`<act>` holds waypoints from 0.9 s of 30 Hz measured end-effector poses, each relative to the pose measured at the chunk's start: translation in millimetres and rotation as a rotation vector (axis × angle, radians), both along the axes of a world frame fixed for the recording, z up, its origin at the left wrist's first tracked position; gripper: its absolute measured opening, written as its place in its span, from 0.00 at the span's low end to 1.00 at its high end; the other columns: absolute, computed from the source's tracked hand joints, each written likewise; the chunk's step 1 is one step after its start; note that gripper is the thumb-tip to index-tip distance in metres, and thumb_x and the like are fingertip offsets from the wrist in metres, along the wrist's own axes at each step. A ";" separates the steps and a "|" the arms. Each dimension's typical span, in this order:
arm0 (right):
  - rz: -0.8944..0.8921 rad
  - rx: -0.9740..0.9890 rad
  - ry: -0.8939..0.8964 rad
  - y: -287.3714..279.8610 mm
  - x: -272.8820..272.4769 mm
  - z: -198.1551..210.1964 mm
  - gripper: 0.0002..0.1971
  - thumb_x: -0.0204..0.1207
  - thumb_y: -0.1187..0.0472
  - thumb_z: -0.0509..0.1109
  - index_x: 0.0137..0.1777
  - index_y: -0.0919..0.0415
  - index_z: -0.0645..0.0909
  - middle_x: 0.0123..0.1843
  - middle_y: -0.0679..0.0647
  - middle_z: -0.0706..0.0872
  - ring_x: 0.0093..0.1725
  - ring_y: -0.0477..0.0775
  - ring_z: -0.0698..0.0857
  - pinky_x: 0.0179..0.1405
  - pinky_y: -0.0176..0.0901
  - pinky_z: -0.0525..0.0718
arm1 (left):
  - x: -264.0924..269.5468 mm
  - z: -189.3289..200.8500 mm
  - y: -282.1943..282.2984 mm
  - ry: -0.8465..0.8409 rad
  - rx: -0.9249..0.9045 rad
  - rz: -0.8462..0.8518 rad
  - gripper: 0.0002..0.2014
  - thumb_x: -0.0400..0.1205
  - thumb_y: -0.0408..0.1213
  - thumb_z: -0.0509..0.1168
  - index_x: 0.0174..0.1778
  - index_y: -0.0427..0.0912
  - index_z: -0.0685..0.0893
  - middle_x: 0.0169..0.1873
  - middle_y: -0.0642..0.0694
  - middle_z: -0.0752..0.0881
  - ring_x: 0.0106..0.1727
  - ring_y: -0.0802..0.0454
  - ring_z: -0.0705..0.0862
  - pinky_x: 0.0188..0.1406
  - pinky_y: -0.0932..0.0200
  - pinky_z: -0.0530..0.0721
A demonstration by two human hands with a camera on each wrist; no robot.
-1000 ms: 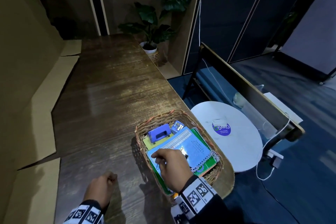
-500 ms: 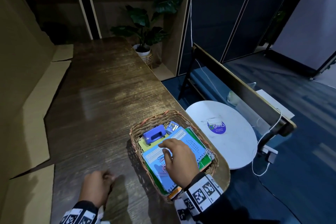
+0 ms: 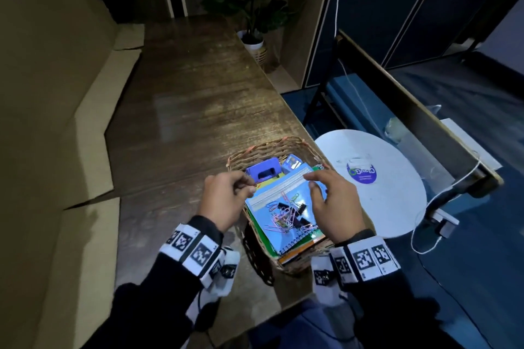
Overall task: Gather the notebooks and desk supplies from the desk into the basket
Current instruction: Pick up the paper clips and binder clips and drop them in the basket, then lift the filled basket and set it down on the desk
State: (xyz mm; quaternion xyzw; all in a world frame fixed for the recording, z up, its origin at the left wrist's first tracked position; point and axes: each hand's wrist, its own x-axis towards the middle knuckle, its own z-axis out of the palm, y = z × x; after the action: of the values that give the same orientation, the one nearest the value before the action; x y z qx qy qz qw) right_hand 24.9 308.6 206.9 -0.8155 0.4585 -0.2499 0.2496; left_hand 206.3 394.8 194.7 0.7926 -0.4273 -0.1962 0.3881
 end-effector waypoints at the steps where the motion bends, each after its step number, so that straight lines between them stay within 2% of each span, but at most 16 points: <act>1: 0.000 -0.009 0.001 -0.9 0.7 -1.5 0.11 0.78 0.65 0.64 0.54 0.59 0.86 0.55 0.54 0.89 0.55 0.58 0.86 0.57 0.54 0.83 | -3.9 -4.2 -2.8 0.024 -0.005 -0.017 0.04 0.75 0.31 0.73 0.43 0.43 0.90 0.35 0.50 0.90 0.38 0.56 0.87 0.41 0.71 0.80; 3: 0.002 -0.023 -0.006 -3.4 2.7 -4.2 0.11 0.78 0.65 0.64 0.54 0.58 0.86 0.55 0.53 0.89 0.55 0.57 0.86 0.56 0.54 0.83 | -9.8 -17.6 -4.7 0.090 0.073 -0.122 0.16 0.77 0.30 0.70 0.61 0.44 0.85 0.53 0.47 0.90 0.55 0.56 0.87 0.59 0.60 0.84; 4: 0.006 -0.033 -0.010 -4.7 3.5 -5.5 0.11 0.78 0.65 0.64 0.53 0.58 0.86 0.54 0.53 0.89 0.55 0.57 0.86 0.56 0.54 0.83 | -11.9 -25.9 -3.0 0.100 0.158 -0.207 0.23 0.78 0.32 0.69 0.71 0.48 0.78 0.64 0.46 0.85 0.66 0.53 0.82 0.68 0.53 0.81; 5: 0.012 -0.042 -0.010 -5.8 3.9 -6.7 0.10 0.78 0.65 0.64 0.53 0.58 0.86 0.54 0.53 0.89 0.55 0.57 0.86 0.55 0.54 0.83 | -13.3 -33.4 0.4 0.084 0.241 -0.283 0.29 0.79 0.35 0.68 0.76 0.52 0.70 0.72 0.46 0.78 0.74 0.50 0.75 0.73 0.46 0.77; 6: 0.015 -0.049 -0.010 -6.9 4.5 -7.6 0.10 0.77 0.65 0.64 0.52 0.58 0.86 0.54 0.53 0.89 0.54 0.57 0.86 0.55 0.54 0.83 | -14.1 -39.1 4.9 0.060 0.306 -0.329 0.32 0.79 0.37 0.68 0.79 0.54 0.65 0.75 0.47 0.74 0.77 0.48 0.71 0.75 0.43 0.74; 8: 0.017 -0.055 -0.008 -9.9 5.2 -9.5 0.10 0.77 0.65 0.64 0.52 0.57 0.86 0.54 0.53 0.89 0.54 0.57 0.86 0.55 0.54 0.83 | -14.2 -45.1 15.3 0.054 0.329 -0.326 0.31 0.79 0.39 0.68 0.78 0.52 0.66 0.74 0.46 0.76 0.73 0.47 0.76 0.73 0.45 0.75; 11: 0.016 -0.062 0.004 -15.7 5.8 -11.1 0.10 0.77 0.66 0.64 0.52 0.58 0.86 0.54 0.53 0.89 0.54 0.57 0.86 0.54 0.49 0.82 | -7.9 -50.2 33.3 0.107 0.268 -0.263 0.24 0.79 0.37 0.68 0.72 0.47 0.75 0.66 0.49 0.84 0.65 0.55 0.82 0.71 0.53 0.78; 13: 0.014 -0.067 0.020 -20.6 5.0 -11.8 0.10 0.77 0.66 0.64 0.52 0.58 0.86 0.54 0.54 0.89 0.53 0.57 0.86 0.49 0.42 0.78 | 1.0 -55.6 44.6 0.107 0.271 -0.225 0.21 0.78 0.38 0.69 0.68 0.49 0.79 0.59 0.52 0.87 0.60 0.58 0.84 0.67 0.54 0.81; 15: 0.008 -0.065 0.039 -26.0 2.6 -11.2 0.11 0.77 0.66 0.64 0.53 0.57 0.86 0.54 0.54 0.89 0.53 0.57 0.85 0.48 0.40 0.75 | 8.1 -61.6 54.6 0.108 0.318 -0.167 0.19 0.78 0.41 0.69 0.66 0.47 0.80 0.53 0.53 0.87 0.54 0.58 0.85 0.60 0.59 0.82; 19: -0.046 -0.006 0.080 -42.6 -5.8 -10.6 0.12 0.78 0.63 0.64 0.57 0.55 0.85 0.57 0.54 0.89 0.56 0.58 0.85 0.54 0.48 0.82 | 5.9 -69.6 64.1 0.121 0.404 -0.150 0.20 0.80 0.43 0.67 0.68 0.42 0.78 0.48 0.52 0.85 0.49 0.56 0.85 0.52 0.64 0.81; 23: -0.072 0.129 0.346 -76.3 -21.7 -19.8 0.15 0.79 0.58 0.63 0.65 0.50 0.79 0.58 0.53 0.89 0.57 0.59 0.85 0.53 0.53 0.84 | -14.2 -73.2 58.9 0.153 0.435 -0.166 0.23 0.80 0.46 0.65 0.70 0.42 0.75 0.47 0.51 0.86 0.49 0.54 0.85 0.53 0.60 0.82; 27: -0.105 0.251 0.558 -112.2 -37.8 -29.4 0.20 0.79 0.59 0.63 0.71 0.55 0.74 0.62 0.57 0.87 0.63 0.63 0.82 0.60 0.52 0.79 | -40.8 -77.3 50.2 0.220 0.415 -0.146 0.29 0.80 0.48 0.65 0.76 0.42 0.68 0.47 0.44 0.91 0.46 0.52 0.86 0.47 0.60 0.82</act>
State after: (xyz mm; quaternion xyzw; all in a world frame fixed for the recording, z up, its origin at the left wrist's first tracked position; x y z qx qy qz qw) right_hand -12.9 196.4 177.6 -0.7907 0.5780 0.0297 0.1996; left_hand 165.5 445.0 117.4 0.7962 -0.3893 -0.3926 0.2459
